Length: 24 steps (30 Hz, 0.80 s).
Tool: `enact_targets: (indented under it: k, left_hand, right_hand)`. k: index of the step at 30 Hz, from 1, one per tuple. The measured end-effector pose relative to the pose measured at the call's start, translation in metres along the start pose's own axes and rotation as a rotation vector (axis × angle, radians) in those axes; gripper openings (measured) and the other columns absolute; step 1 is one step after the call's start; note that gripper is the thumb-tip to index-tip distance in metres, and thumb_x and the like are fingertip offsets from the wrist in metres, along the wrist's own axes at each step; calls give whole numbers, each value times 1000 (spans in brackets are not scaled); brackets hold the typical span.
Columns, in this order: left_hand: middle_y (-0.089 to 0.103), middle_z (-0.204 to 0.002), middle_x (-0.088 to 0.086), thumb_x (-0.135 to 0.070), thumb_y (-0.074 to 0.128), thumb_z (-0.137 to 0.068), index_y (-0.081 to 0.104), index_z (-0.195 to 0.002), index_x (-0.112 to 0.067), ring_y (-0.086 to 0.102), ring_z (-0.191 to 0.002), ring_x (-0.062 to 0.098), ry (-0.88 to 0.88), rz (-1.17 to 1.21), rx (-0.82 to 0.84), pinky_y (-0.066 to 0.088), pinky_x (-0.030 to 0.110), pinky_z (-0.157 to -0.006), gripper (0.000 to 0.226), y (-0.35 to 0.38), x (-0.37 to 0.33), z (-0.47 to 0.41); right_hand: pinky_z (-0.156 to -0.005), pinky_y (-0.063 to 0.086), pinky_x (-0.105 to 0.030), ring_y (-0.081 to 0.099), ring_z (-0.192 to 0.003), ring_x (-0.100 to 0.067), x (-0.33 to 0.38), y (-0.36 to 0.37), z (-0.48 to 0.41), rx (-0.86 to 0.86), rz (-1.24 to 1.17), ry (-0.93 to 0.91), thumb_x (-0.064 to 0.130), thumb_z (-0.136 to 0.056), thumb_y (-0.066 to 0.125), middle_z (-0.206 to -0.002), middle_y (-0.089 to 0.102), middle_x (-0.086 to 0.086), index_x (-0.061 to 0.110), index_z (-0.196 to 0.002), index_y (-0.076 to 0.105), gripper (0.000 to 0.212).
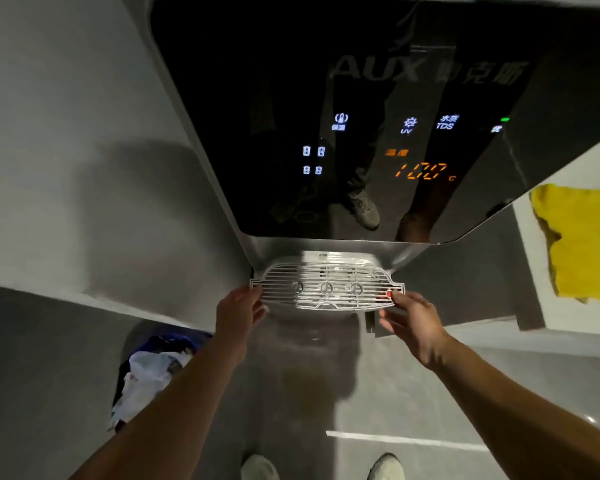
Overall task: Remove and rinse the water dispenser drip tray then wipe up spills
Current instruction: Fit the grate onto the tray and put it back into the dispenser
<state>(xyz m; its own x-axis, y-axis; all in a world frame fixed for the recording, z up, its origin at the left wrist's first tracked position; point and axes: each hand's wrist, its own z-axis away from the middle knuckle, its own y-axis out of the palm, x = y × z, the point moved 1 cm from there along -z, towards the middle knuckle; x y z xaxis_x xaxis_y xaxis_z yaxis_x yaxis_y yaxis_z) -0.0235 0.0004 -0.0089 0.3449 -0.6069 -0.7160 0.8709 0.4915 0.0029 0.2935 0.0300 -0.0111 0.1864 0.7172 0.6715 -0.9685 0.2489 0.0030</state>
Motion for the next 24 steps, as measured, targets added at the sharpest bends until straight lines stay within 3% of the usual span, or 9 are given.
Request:
enact_targets:
  k: [3,5,9,14,18,22,24]
  left_hand:
    - [66,-99,22,-20,65,-100,70,-98,-6,63,-94,31,45,-33,-5,54,44,-90,14,5,1,-6]
    - [66,-92,17,-23,65,-100,70,-90,-9,62,-88,27,79,-95,-38,53,43,-82,18,7,2,-10]
    - [61,-83,17,-22,64,-101,67,-81,-7,59,-83,25,129,-84,-88,51,40,-79,25,12,0,-15]
    - [70,-86,11,-21,64,-101,74,-86,-10,66,-85,21,138,-73,-81,57,41,-86,21,13,-3,-17]
    - [64,-88,19,-22,61,-103,69,-98,8,62,-87,26,146,-130,-90,55,42,-83,31,14,-4,-17]
    - [69,-102,33,-19,57,-105,69,-104,10,68,-92,36,218,-273,-68,58,59,-96,31,15,-10,-22]
    - [70,-104,32,-17,55,-106,69,-104,9,69,-93,36,250,-375,-55,57,61,-94,29,14,-11,-22]
  right_hand:
    - [-75,53,-40,67,-71,-27,-2,1,-8,-15,-28,-16,19,-105,57,-82,78,-10,13,-106,70,15]
    - [-83,59,-41,68,-81,-27,2,4,-10,-15,-56,-25,17,-105,57,-93,77,-13,13,-106,71,15]
    - [-95,55,-48,61,-88,-30,11,16,-11,-6,-28,-70,15,-106,55,-103,69,-20,7,-112,69,17]
    - [-102,54,-52,60,-95,-33,12,19,-15,-30,0,-61,14,-106,53,-107,68,-21,3,-122,67,24]
    - [-100,55,-50,63,-96,-33,11,18,-19,-50,-38,-32,16,-107,53,-109,71,-21,10,-109,68,16]
    - [-100,56,-49,65,-98,-31,10,20,-22,-51,-19,-42,18,-107,54,-110,72,-19,12,-108,69,17]
    - [-99,57,-48,66,-98,-30,10,20,-23,-53,-3,-48,18,-107,53,-111,73,-18,11,-109,70,18]
